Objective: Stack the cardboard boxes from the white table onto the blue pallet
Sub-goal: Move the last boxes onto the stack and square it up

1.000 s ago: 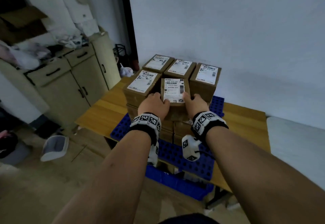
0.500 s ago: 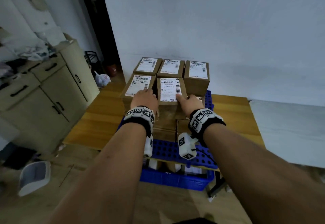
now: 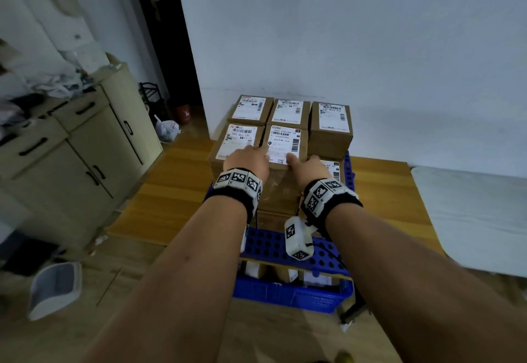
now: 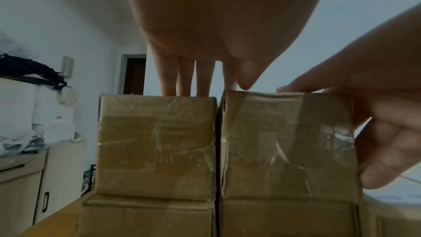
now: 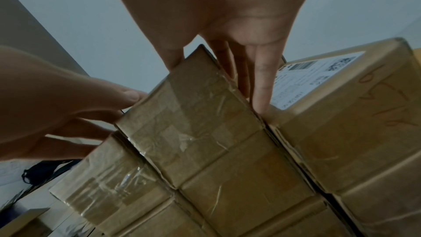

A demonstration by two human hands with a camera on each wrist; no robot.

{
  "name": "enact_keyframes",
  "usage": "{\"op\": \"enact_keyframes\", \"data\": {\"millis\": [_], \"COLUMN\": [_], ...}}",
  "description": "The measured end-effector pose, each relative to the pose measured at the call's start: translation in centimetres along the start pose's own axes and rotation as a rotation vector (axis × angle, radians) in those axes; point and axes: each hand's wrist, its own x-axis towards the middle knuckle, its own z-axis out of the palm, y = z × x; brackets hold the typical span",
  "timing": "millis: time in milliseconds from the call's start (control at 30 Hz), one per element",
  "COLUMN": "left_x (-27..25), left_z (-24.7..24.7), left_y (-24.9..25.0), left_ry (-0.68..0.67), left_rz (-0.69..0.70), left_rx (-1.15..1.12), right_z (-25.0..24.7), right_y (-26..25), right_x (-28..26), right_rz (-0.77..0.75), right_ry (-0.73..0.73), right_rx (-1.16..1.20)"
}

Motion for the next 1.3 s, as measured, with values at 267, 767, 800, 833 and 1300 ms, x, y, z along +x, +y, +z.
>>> {"op": "enact_keyframes", "data": {"millis": [267,767,800,833,1300], "left_x": [0.2,0.7,0.7,0.7,-2.9], "left_z": [-0.1,-1.2,-1.2,-1.3,4.1], "left_y": [0.5,7.2,8.5,10.3,40.3], "left_ry": [0.007,0.040,0.054,0.059,0.016], "left_rz": [0.010,0.040,0.068,0.101,0.526], "left_rx": [0.049,0.259,0.250,0.240,0.119], "right_z": [0.1,-7.5,-8.4,-9.7,-28.1], "right_y": [0.2,7.2,8.1,9.2,31.8], "right_x": [0.4,0.7,0.7,0.9,2.4], "right_rz": [-0.008,-0.121,-0.117,-0.111,0.144], "right_ry": [-0.008,0.110,0.125,0.144,0.251], "right_rx": [0.004,-0.074,-0.079,-0.082,-0.079]}}
